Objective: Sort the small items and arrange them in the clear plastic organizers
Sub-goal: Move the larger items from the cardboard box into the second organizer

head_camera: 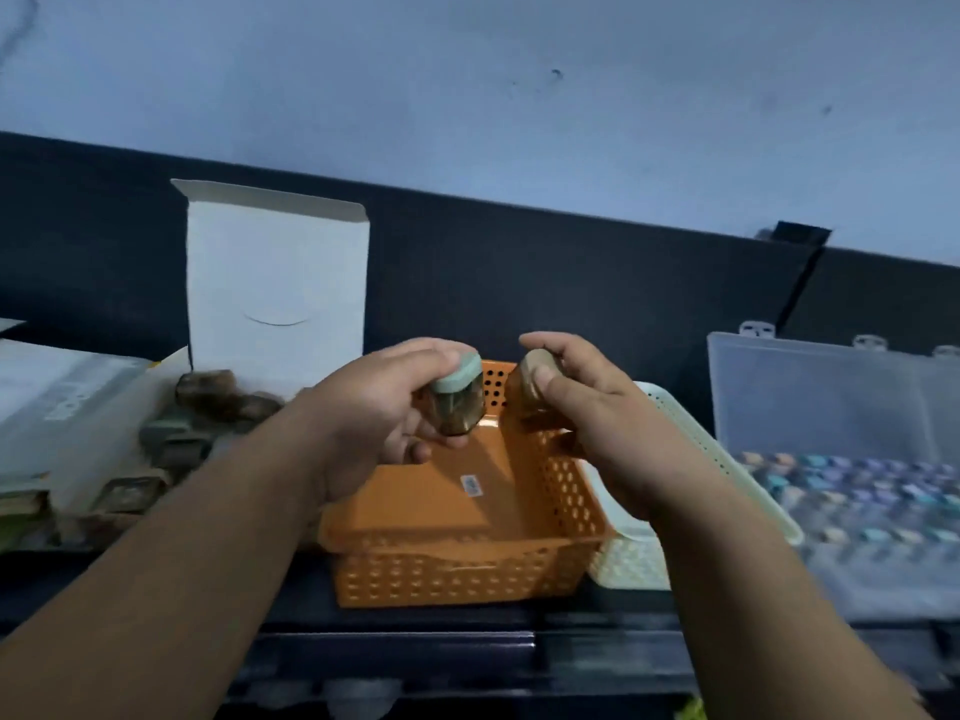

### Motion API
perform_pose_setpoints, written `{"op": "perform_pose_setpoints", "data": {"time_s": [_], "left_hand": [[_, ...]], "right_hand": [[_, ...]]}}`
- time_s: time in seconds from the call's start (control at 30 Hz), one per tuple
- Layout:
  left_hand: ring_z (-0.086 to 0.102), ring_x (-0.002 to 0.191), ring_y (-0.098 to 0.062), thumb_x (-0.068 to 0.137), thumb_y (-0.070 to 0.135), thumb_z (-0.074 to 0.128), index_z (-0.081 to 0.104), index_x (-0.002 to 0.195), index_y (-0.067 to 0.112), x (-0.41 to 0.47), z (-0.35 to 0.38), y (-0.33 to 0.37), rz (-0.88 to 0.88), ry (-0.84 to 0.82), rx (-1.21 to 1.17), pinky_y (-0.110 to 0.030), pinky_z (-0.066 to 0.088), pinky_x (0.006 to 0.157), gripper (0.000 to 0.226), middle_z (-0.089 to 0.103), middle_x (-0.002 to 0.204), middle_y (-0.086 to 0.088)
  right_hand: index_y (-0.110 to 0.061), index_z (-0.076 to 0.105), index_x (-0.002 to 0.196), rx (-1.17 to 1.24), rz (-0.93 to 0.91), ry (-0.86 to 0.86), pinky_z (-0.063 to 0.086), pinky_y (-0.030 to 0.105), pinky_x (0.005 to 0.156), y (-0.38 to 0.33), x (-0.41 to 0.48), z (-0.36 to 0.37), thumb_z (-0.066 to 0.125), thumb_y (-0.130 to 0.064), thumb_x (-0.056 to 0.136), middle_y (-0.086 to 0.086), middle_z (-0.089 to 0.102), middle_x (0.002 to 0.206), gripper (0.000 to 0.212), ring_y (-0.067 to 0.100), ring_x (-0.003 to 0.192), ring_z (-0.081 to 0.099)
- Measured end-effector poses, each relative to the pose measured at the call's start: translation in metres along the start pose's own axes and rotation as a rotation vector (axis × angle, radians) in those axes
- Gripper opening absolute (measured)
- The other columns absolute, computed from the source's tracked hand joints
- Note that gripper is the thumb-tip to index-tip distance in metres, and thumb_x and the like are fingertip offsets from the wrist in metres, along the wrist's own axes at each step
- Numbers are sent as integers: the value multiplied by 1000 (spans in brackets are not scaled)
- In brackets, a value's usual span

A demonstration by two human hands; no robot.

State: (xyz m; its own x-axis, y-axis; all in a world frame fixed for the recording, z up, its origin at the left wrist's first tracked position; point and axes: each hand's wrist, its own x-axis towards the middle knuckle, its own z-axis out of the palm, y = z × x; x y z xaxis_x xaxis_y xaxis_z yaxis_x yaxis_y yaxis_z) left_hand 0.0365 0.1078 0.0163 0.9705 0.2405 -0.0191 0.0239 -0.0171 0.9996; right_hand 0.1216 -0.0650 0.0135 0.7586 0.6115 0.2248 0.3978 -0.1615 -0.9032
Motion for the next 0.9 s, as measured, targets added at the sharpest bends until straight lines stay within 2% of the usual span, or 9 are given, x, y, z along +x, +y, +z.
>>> {"op": "perform_pose_setpoints", "data": {"time_s": [0.13, 0.23, 0.33, 0.4, 0.53, 0.63, 0.73, 0.8, 0.9], "left_hand": [[61, 63, -16, 102, 40, 32, 61, 117, 25, -2, 84, 1, -116, -154, -155, -26, 37, 54, 36, 70, 93, -9], [59, 62, -15, 100, 46, 30, 61, 117, 21, -4, 157, -2, -210, -257, -267, -25, 38, 54, 43, 68, 99, -5], [58, 60, -15, 98, 54, 29, 63, 110, 20, -7, 225, -8, -280, -373, -339, -22, 39, 48, 49, 67, 98, -3], [56, 60, -15, 95, 56, 31, 65, 108, 20, -10, 271, -12, -293, -459, -361, -21, 39, 46, 51, 67, 91, -4], [56, 60, -16, 89, 40, 41, 65, 108, 20, -21, 351, -21, -289, -597, -401, -21, 37, 46, 36, 65, 88, -3], [55, 62, -17, 90, 35, 37, 63, 110, 16, -24, 408, -26, -335, -671, -417, -22, 38, 46, 38, 62, 98, -8], [56, 64, -17, 92, 35, 39, 63, 109, 14, -24, 461, -25, -350, -718, -388, -22, 40, 47, 36, 62, 100, -9], [58, 65, -18, 90, 38, 45, 62, 110, 14, -20, 489, -23, -326, -734, -359, -23, 43, 47, 36, 66, 96, -8], [63, 71, -22, 78, 40, 56, 62, 112, 12, -9, 533, -24, -266, -727, -292, -27, 48, 52, 45, 67, 100, -11]], "right_hand": [[-34, 58, 114, 256, 122, 85, 43, 32, 68, 23, -49, -59, 43, -28, 102, -3, 68, 91, 21, 22, 84, 67], [-27, 59, 111, 383, 163, 150, 41, 30, 66, 42, -97, -112, 44, -30, 100, -6, 68, 80, 19, 21, 78, 66], [-26, 58, 105, 457, 174, 211, 42, 29, 65, 59, -144, -161, 49, -31, 97, -5, 68, 85, 13, 21, 80, 65], [-24, 56, 109, 472, 180, 230, 43, 29, 66, 70, -177, -193, 53, -24, 96, -3, 66, 91, 13, 22, 86, 63], [-18, 51, 118, 464, 217, 285, 46, 28, 68, 90, -236, -248, 53, -16, 96, 5, 62, 104, 22, 23, 93, 60], [-15, 52, 121, 456, 245, 372, 53, 32, 75, 102, -273, -288, 53, -20, 97, 9, 65, 108, 24, 23, 94, 65], [-15, 55, 109, 466, 244, 491, 57, 38, 79, 117, -302, -329, 56, -22, 94, 9, 67, 101, 17, 26, 93, 67], [-16, 55, 107, 496, 241, 576, 57, 43, 79, 126, -315, -351, 61, -26, 88, 9, 68, 96, 22, 30, 89, 68], [-16, 54, 108, 478, 244, 667, 58, 39, 72, 142, -332, -384, 61, -29, 88, 10, 70, 96, 25, 28, 82, 69]]}}
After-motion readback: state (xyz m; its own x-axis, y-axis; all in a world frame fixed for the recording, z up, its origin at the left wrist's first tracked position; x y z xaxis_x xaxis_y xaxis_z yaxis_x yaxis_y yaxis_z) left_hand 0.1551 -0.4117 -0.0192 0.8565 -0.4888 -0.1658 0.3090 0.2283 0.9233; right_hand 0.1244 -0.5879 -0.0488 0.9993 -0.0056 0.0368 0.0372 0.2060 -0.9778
